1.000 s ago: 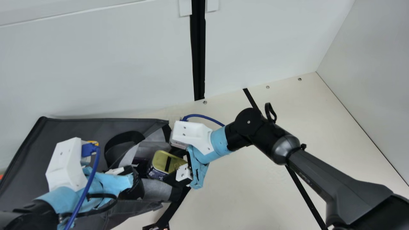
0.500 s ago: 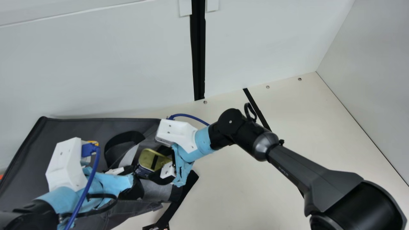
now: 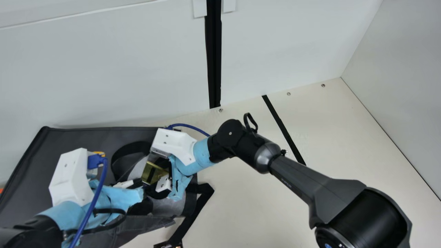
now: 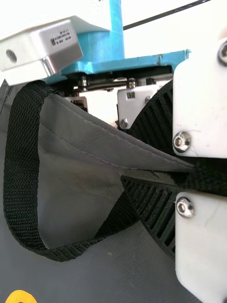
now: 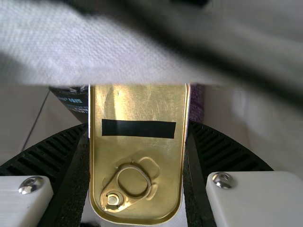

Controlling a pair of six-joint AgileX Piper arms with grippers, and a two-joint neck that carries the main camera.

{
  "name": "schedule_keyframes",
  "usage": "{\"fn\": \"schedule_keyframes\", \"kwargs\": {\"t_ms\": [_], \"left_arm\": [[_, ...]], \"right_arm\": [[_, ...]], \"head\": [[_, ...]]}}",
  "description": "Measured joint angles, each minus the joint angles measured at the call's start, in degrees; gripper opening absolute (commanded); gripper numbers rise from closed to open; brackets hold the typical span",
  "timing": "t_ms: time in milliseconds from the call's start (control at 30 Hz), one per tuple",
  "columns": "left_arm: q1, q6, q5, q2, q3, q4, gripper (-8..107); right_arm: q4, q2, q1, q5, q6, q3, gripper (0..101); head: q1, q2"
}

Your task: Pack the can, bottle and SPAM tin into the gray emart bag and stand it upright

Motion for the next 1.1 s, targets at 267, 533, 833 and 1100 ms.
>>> {"fn": "schedule_keyframes", "kwargs": {"t_ms": [267,533,833,1100], "left_arm": [[0.00,0.00,0.00,0.00,0.00,0.00,-8],[0.00,0.00,0.00,0.00,0.00,0.00,-8],[0.00,0.00,0.00,0.00,0.00,0.00,-8],[0.00,0.00,0.00,0.00,0.00,0.00,-8]], "right_arm": [[0.54,1.33,1.41,-1.47,1.32,-1.44,10],[0.78,1.88,2.07,-2.73,2.58,-2.39,37],[1.42,1.17,2.19,-2.86,3.20,-2.30,67],[1.96,-0.03,2.08,-3.05,3.14,-1.00,94]], "head": [[0.00,0.00],[0.00,-0.09],[0.00,0.00],[0.00,-0.09]]}}
